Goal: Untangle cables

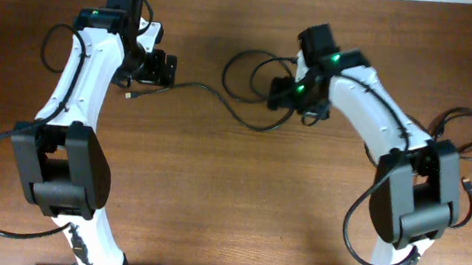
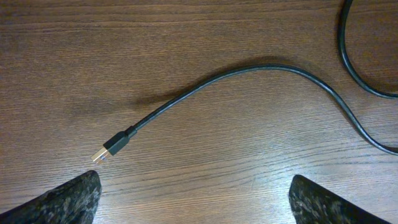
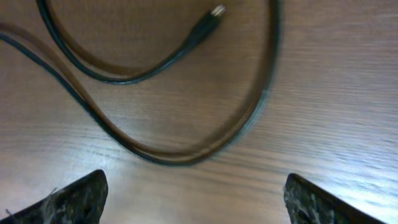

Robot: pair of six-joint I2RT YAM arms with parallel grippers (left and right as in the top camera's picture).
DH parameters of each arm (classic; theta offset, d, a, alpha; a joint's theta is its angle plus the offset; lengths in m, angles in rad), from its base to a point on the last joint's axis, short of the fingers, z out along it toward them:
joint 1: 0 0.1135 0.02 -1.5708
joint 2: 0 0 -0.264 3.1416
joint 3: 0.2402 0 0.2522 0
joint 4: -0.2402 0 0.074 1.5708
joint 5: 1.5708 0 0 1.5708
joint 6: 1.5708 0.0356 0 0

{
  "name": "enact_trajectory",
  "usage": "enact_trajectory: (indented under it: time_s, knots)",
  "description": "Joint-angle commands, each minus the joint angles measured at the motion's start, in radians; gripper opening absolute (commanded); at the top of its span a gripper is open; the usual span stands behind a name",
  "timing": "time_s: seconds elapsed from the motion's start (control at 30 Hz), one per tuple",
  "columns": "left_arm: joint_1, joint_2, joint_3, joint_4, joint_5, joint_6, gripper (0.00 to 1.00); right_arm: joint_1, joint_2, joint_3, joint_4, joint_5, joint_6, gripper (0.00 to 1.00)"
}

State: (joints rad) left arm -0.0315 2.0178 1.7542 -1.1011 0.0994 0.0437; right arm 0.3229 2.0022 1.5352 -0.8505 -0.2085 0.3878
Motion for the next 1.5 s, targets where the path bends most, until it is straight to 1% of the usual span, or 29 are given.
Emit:
enact_trajectory:
  time_s: [0.0, 0.1, 0.2, 0.27, 0.33, 0.43, 0.53, 0.83, 0.9, 0.93, 0.97, 1.0, 1.37, 1.47]
  knots:
    - [0.002, -0.032, 0.010, -0.001, -0.010, -0.007, 0.98, 0.062, 0.003, -0.083, 0.071, 0.086, 0.100, 0.89]
    - [-0.001, -0.032, 0.010, -0.001, -0.010, -0.007, 0.98, 0.111, 0.003, -0.146, 0.131, 0.230, 0.202, 0.88]
    - [-0.001, -0.032, 0.010, -0.001, -0.010, -0.007, 0.97, 0.137, 0.003, -0.168, 0.153, 0.320, 0.267, 0.88]
    - [-0.001, -0.032, 0.010, -0.002, -0.010, -0.007, 0.98, 0.142, 0.003, -0.169, 0.171, 0.330, 0.278, 0.78]
    - [-0.001, -0.032, 0.010, -0.004, -0.009, -0.007, 0.97, 0.142, 0.003, -0.169, 0.180, 0.330, 0.284, 0.73]
    - [-0.001, -0.032, 0.010, -0.011, -0.010, -0.007, 0.98, 0.142, 0.003, -0.170, 0.186, 0.330, 0.284, 0.72]
    - [-0.001, -0.032, 0.010, -0.012, -0.010, -0.007, 0.98, 0.142, 0.004, -0.181, 0.187, 0.330, 0.332, 0.72]
    - [-0.001, -0.032, 0.010, -0.012, -0.007, -0.007, 0.97, 0.142, 0.004, -0.222, 0.238, 0.336, 0.332, 0.72]
    - [-0.001, -0.032, 0.010, -0.012, -0.006, -0.007, 0.97, 0.142, 0.004, -0.223, 0.238, 0.338, 0.332, 0.66]
    - [-0.001, -0.032, 0.010, -0.012, -0.007, -0.007, 0.97, 0.142, 0.004, -0.223, 0.237, 0.338, 0.332, 0.62]
    - [-0.001, -0.032, 0.010, -0.012, -0.006, -0.007, 0.97, 0.142, 0.004, -0.224, 0.234, 0.338, 0.332, 0.55]
    - [-0.001, -0.032, 0.010, -0.014, -0.007, -0.007, 0.97, 0.142, 0.004, -0.225, 0.230, 0.338, 0.332, 0.53]
    - [-0.001, -0.032, 0.010, -0.019, -0.006, -0.007, 0.96, 0.142, 0.057, -0.243, 0.186, 0.351, 0.332, 0.52]
    - [-0.001, -0.032, 0.010, -0.019, -0.006, -0.007, 0.96, 0.142, 0.060, -0.244, 0.180, 0.350, 0.332, 0.43]
